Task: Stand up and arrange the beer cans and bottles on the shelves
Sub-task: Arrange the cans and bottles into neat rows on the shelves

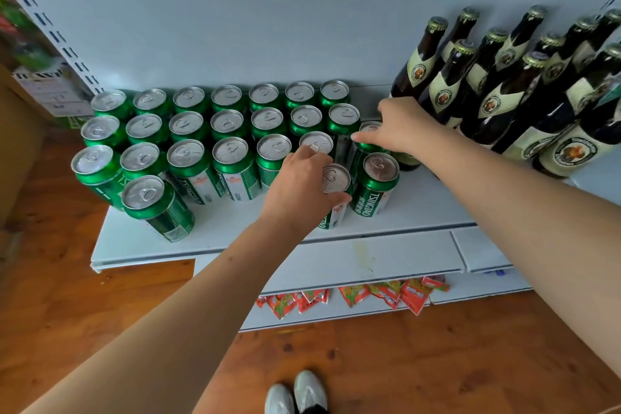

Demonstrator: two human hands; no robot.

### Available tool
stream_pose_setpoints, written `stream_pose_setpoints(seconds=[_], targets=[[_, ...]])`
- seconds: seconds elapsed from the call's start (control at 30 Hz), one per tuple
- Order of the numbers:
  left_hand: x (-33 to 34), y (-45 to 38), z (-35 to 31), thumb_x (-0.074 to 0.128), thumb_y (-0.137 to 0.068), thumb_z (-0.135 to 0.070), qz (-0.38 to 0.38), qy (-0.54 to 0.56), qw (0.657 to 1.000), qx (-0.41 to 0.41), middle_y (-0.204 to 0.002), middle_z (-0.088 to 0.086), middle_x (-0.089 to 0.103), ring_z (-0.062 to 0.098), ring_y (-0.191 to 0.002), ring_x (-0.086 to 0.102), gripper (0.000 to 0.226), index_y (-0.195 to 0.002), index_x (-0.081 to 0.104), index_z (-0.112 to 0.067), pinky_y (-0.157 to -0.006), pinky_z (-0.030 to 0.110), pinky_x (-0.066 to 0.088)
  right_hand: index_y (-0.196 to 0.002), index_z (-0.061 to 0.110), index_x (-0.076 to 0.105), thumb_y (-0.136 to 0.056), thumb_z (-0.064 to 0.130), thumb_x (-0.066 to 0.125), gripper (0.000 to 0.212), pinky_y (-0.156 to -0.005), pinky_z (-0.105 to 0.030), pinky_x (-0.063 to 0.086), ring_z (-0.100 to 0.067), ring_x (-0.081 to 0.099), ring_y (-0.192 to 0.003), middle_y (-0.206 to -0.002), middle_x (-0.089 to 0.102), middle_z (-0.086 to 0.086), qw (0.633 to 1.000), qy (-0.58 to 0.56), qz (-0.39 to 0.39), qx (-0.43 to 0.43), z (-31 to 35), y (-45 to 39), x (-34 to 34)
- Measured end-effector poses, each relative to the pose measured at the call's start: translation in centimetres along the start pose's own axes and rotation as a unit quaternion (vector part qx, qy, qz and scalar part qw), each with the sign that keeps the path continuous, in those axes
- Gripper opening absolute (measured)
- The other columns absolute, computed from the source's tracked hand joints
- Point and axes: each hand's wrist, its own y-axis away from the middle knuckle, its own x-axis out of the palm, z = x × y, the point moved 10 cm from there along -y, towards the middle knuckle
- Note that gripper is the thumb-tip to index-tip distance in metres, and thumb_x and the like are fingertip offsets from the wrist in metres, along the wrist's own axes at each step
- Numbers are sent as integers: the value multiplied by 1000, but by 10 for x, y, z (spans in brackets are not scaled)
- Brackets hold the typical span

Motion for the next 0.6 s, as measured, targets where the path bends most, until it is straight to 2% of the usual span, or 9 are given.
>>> stream_pose_setpoints(seconds=[0.07,0.1,0.2,0.27,0.37,0.43,0.5,0.57,0.6], targets=[[2,0,-1,80,-75,-41,4,-5,1000,-3,-119,3,51,24,-109,49,60,-124,58,-16,-91,37,46,-122,0,49,-76,71,63,86,-69,-33,43,-31,59,-101,-113,58,-15,999,18,-42,21,-4,19,-11],[3,0,0,80,-75,-42,7,-4,1000,-8,-119,3,50,24,-108,50,60,-123,57,-16,-91,39,47,-114,2,51,-72,76,61,86,-65,-32,41,-30,59,-92,-103,58,-13,997,39,-56,24,-4,30,-12],[6,2,1,79,-75,-42,11,10,1000,-20,-118,4,49,25,-105,53,60,-123,53,-16,-88,40,49,-75,7,48,-65,84,57,78,-52,-29,36,-19,51,-63,-73,51,-4,998,45,3,38,-6,54,17],[8,0,-5,79,-76,-41,25,8,1000,-11,-120,4,48,25,-104,55,61,-124,53,-16,-87,41,50,-66,10,45,-65,80,61,72,-47,-29,32,-16,48,-55,-64,48,-4,999,10,28,43,-11,55,25],[9,-7,-15,78,-78,-37,51,-6,999,4,-118,6,49,27,-102,56,58,-124,54,-13,-87,42,49,-75,9,53,-75,71,62,63,-53,-30,40,-21,53,-63,-72,52,-7,999,2,51,21,-3,58,25],[10,-8,-17,78,-79,-34,56,-3,998,-3,-118,7,49,28,-102,56,56,-124,54,-11,-87,41,49,-91,4,59,-87,66,51,62,-63,-34,45,-28,60,-81,-85,59,-13,998,-6,65,5,3,62,28],[11,-5,-15,77,-80,-34,56,-7,998,-13,-121,7,48,27,-102,56,58,-126,52,-10,-87,40,49,-101,3,55,-97,52,41,51,-67,-33,41,-31,56,-91,-103,61,-17,997,-39,72,12,-1,63,29],[12,-2,-13,76,-81,-34,49,-12,999,-20,-123,6,47,27,-101,56,58,-127,52,-10,-87,41,49,-114,3,51,-94,44,48,46,-70,-32,40,-27,51,-92,-114,58,-15,992,-58,109,9,-9,61,35],[12,0,-13,76,-82,-34,44,-12,999,-25,-123,6,47,27,-100,56,58,-128,52,-10,-87,42,50,-119,5,48,-88,45,58,52,-72,-32,42,-25,52,-94,-115,56,-12,991,-56,123,-3,-11,62,39]])
